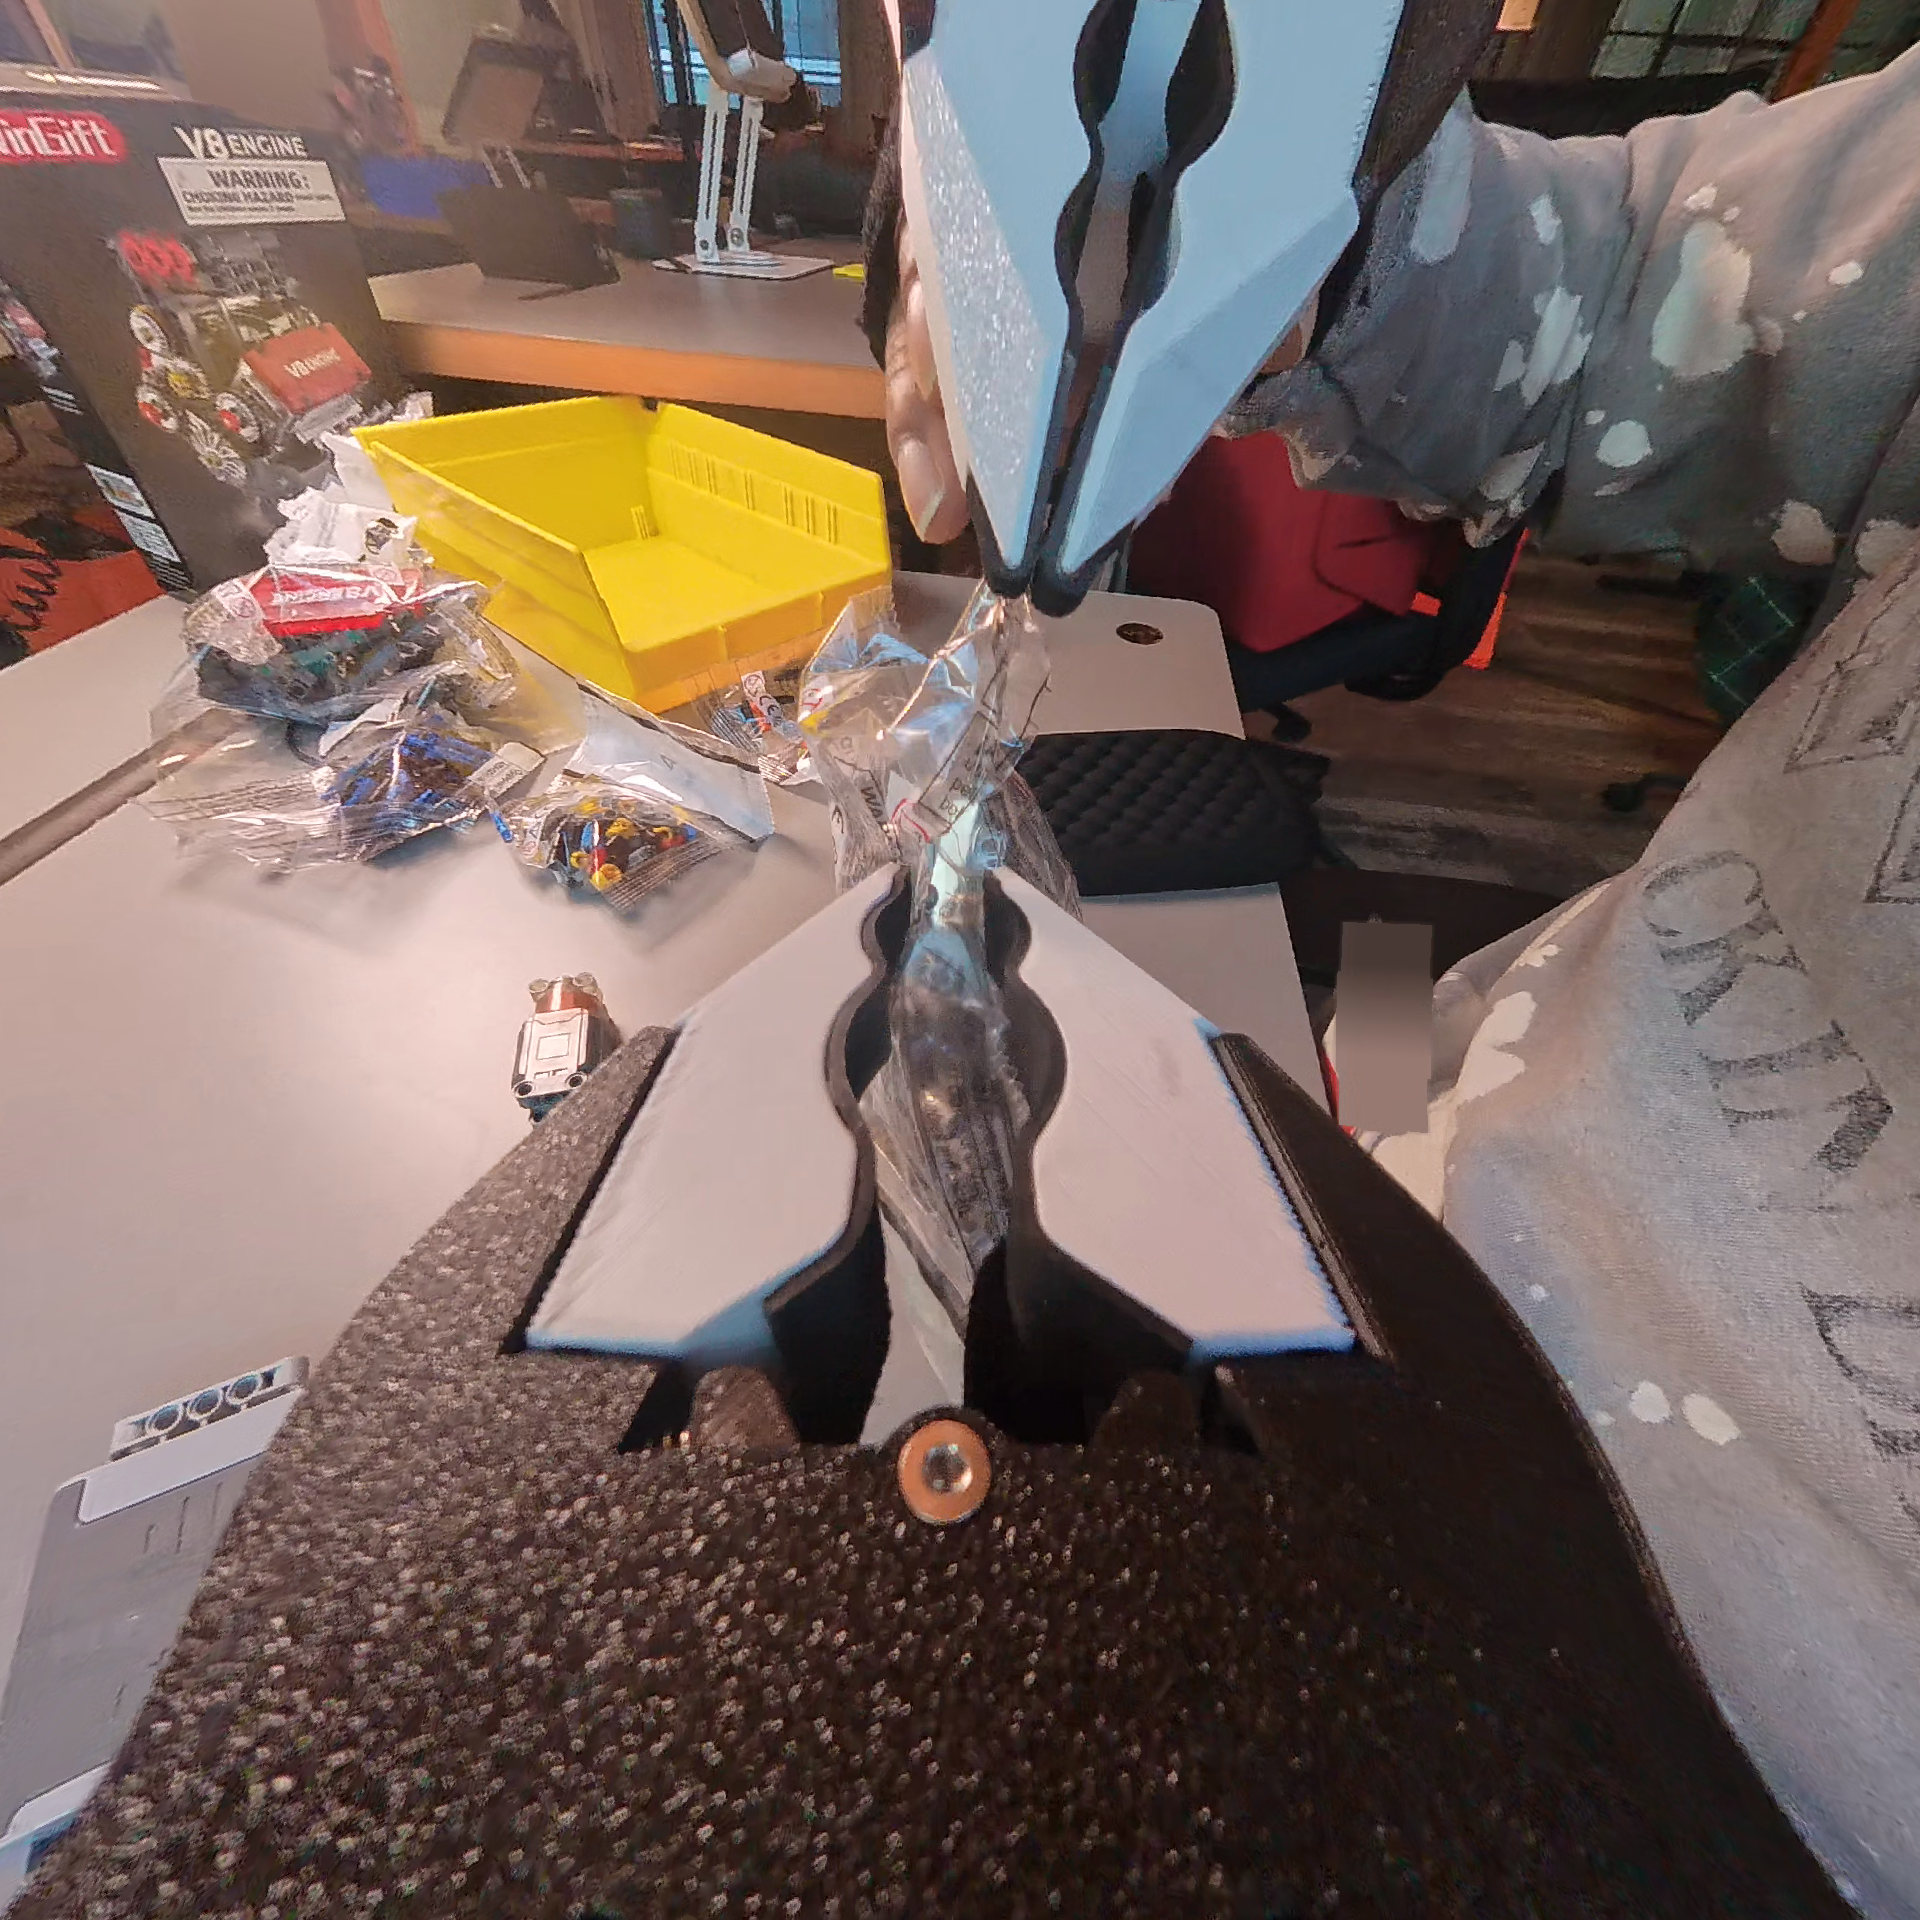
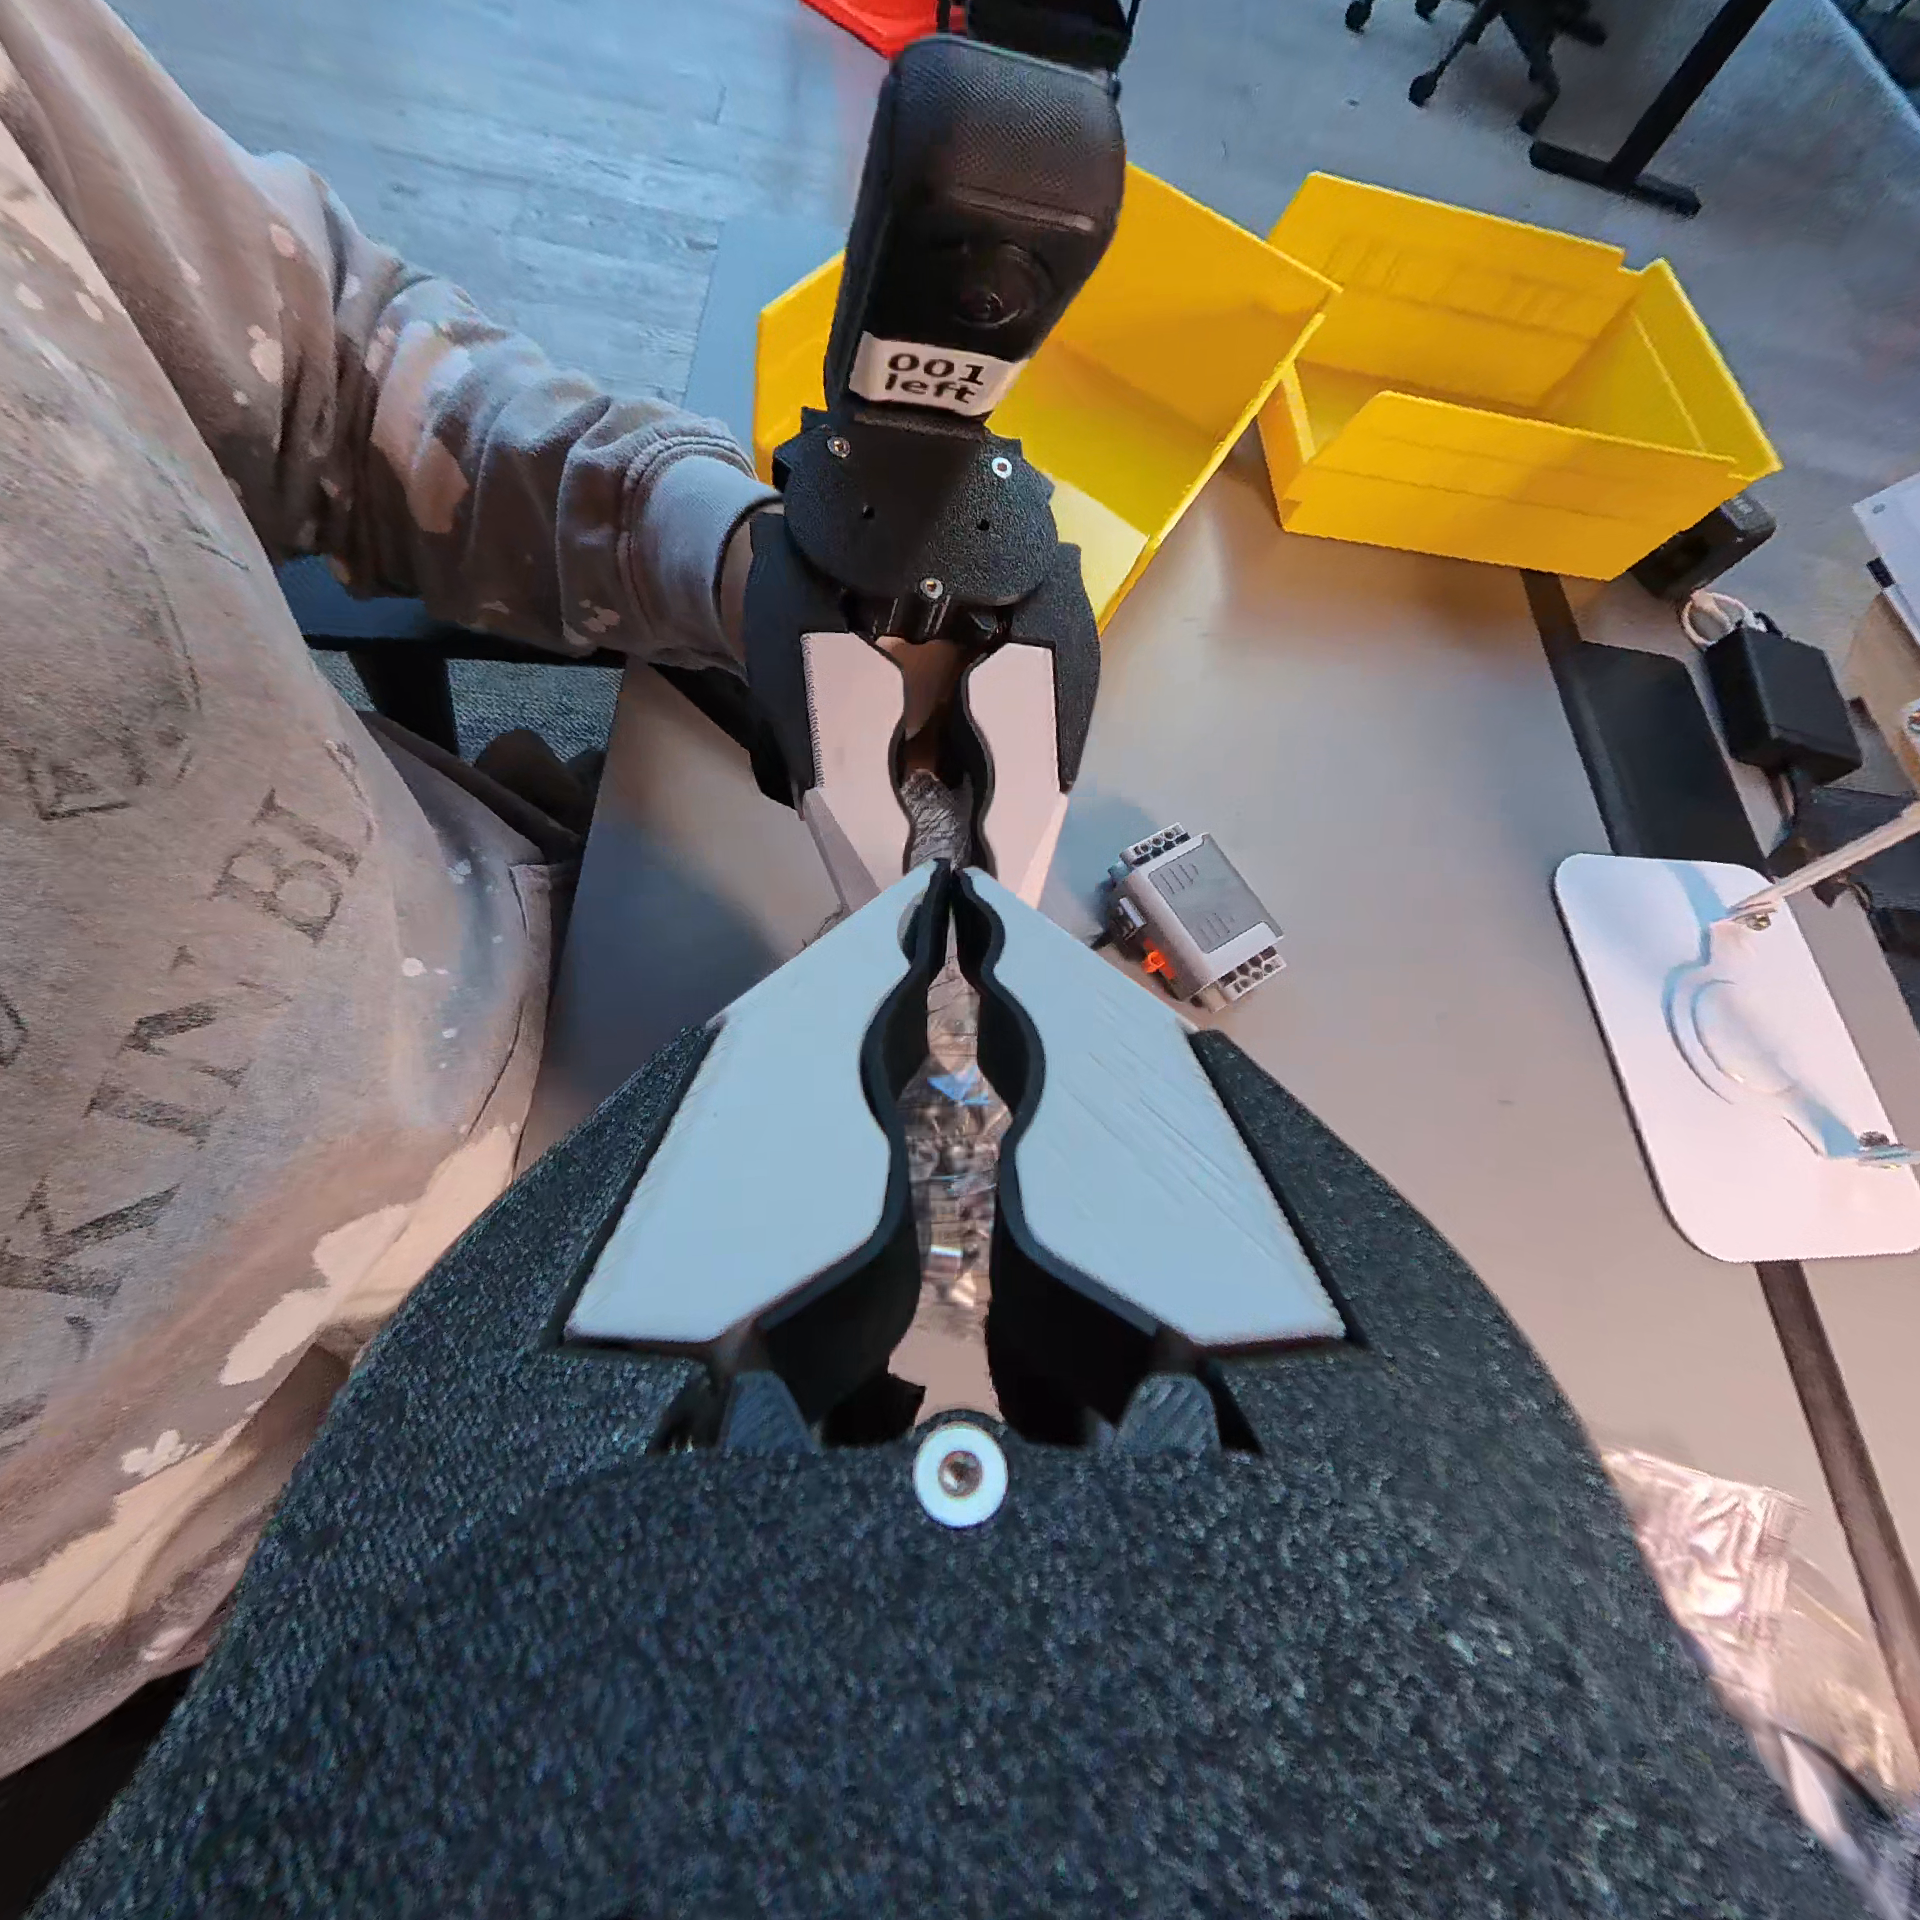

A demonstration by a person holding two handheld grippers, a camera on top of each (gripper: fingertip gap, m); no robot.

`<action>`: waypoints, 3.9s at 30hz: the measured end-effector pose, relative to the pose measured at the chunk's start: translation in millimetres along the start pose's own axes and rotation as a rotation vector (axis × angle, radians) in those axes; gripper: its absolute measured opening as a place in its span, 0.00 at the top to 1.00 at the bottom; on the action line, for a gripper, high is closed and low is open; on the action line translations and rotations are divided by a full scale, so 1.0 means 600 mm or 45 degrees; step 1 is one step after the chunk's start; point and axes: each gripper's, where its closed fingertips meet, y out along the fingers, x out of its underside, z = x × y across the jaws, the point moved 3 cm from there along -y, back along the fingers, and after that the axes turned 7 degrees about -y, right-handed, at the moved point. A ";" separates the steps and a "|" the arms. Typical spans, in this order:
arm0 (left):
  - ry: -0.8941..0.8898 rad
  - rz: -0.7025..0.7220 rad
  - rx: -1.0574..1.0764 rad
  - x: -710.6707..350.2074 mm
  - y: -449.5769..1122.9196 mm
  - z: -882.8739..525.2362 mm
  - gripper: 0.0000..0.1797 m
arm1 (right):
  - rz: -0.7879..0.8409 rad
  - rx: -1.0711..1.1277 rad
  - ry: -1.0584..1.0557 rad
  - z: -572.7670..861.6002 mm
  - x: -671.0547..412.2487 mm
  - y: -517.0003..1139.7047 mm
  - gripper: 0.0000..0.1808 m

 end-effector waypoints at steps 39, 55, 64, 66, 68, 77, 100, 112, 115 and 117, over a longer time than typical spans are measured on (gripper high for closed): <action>0.142 0.091 -0.014 -0.005 -0.001 0.026 1.00 | 0.153 0.145 0.284 -0.011 0.095 -0.162 1.00; 0.112 0.168 -0.016 0.011 -0.037 0.032 1.00 | 0.130 0.073 0.304 -0.010 0.097 -0.153 1.00; 0.067 0.129 -0.069 0.041 -0.076 0.019 1.00 | 0.139 0.221 0.355 0.007 0.120 -0.222 1.00; 0.044 0.143 -0.068 0.040 -0.079 0.014 1.00 | 0.174 0.256 0.380 0.017 0.119 -0.245 1.00; 0.051 0.126 -0.123 0.046 -0.087 0.001 1.00 | 0.223 0.390 0.414 0.041 0.127 -0.290 1.00; -0.025 0.203 -0.113 0.042 -0.113 0.000 1.00 | 0.154 0.600 0.465 0.069 0.190 -0.301 1.00; -0.067 0.318 -0.245 0.054 -0.125 -0.019 1.00 | -0.374 1.188 0.670 0.414 0.437 -0.365 1.00; -0.121 0.360 -0.316 0.054 -0.121 -0.038 1.00 | -0.510 1.369 0.714 0.482 0.515 -0.446 1.00; -0.148 0.377 -0.310 0.056 -0.123 -0.041 1.00 | -0.555 1.381 0.718 0.507 0.536 -0.449 1.00; -0.162 0.382 -0.322 0.057 -0.123 -0.045 1.00 | -0.621 1.382 0.725 0.522 0.560 -0.451 1.00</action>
